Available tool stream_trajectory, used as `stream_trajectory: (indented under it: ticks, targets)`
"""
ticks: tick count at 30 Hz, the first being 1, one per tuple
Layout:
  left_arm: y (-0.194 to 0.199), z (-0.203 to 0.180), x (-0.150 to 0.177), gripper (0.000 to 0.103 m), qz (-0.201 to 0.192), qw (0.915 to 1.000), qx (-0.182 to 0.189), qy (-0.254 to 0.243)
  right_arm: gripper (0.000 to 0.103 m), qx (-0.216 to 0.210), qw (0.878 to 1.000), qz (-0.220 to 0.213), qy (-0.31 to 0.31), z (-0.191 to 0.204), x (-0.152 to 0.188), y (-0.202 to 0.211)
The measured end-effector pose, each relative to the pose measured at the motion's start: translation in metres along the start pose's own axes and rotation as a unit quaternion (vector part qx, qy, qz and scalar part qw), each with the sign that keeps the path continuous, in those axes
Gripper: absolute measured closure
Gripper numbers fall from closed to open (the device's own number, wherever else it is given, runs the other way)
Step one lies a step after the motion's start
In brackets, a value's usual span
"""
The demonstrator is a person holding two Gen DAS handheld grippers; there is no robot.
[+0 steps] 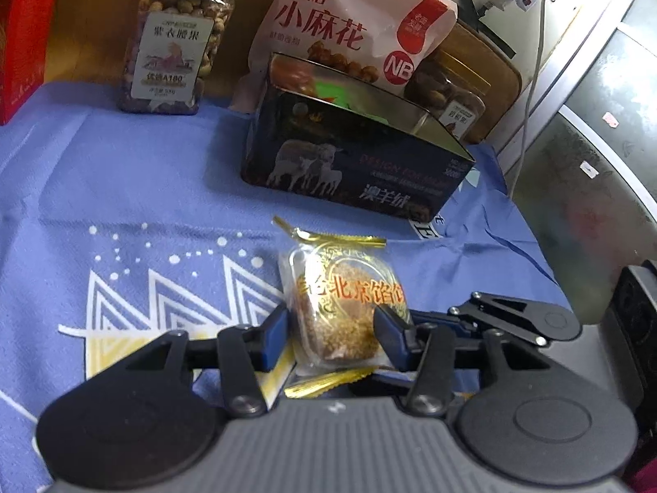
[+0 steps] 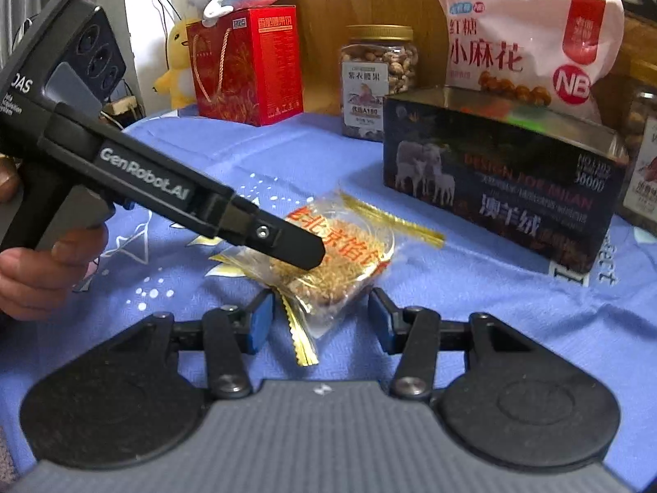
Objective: Organize snacks
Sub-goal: 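Lower the mooncake packet into the tin box and open the left tool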
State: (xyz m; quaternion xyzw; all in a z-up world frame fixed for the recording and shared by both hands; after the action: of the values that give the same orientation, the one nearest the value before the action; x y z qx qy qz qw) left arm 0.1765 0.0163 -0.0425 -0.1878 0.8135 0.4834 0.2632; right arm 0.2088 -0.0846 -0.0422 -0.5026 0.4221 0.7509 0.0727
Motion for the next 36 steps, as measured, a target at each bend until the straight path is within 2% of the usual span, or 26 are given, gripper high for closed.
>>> stream_trajectory:
  ticks: [3,4,7,11,15,21,24,29,32,36]
  targets:
    - [0.001,0.002,0.003,0.058,0.001,0.9999,0.011,0.006,0.052,-0.002,1.0,-0.006,0.014,0.003,0.002,0.001]
    - [0.003,0.003,0.002,0.058,-0.002,1.0,0.008,0.006,0.058,0.0,1.0,-0.009,0.019,0.003,0.002,0.001]
    - [0.009,-0.002,-0.009,0.059,-0.015,0.9999,0.007,0.002,0.059,0.011,0.999,-0.025,0.026,0.003,-0.004,0.004]
    - [0.023,-0.021,-0.051,0.059,-0.059,0.9977,0.011,-0.032,0.059,0.03,0.996,-0.08,0.031,-0.01,-0.033,0.02]
    - [0.017,-0.045,-0.101,0.057,-0.098,0.9929,-0.004,-0.067,0.059,0.057,0.99,-0.127,0.022,-0.037,-0.07,0.031]
    - [-0.032,-0.046,-0.149,0.057,-0.103,0.9926,-0.032,-0.056,0.061,0.083,0.984,-0.151,-0.048,-0.098,-0.102,0.015]
    - [-0.056,-0.034,-0.154,0.056,-0.087,0.9941,-0.052,-0.039,0.059,0.095,0.983,-0.143,-0.067,-0.115,-0.103,-0.003]
    - [-0.065,-0.027,-0.143,0.049,-0.096,0.9909,-0.079,-0.051,0.052,0.12,0.978,-0.156,-0.072,-0.121,-0.093,-0.004]
    - [-0.055,-0.027,-0.138,0.049,-0.092,0.9927,-0.067,-0.04,0.052,0.117,0.975,-0.17,-0.086,-0.124,-0.091,0.007]
    - [-0.017,-0.034,-0.125,0.049,-0.12,0.9898,-0.059,-0.048,0.052,0.099,0.973,-0.175,-0.113,-0.122,-0.086,0.025]
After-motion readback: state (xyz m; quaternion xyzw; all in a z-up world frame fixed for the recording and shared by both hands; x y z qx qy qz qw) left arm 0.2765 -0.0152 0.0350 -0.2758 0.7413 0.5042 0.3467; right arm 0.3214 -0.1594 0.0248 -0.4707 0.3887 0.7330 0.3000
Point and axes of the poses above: each gripper's, at about its wrist camera, not at the fingertips, and y roughly against the way its jaws point, z to its left, x to its underside, the point moved 7 cm from there along -y, roughly the way its jaws point, and after that the axes turned 4 degrees about -x, right-handed, at the moved point
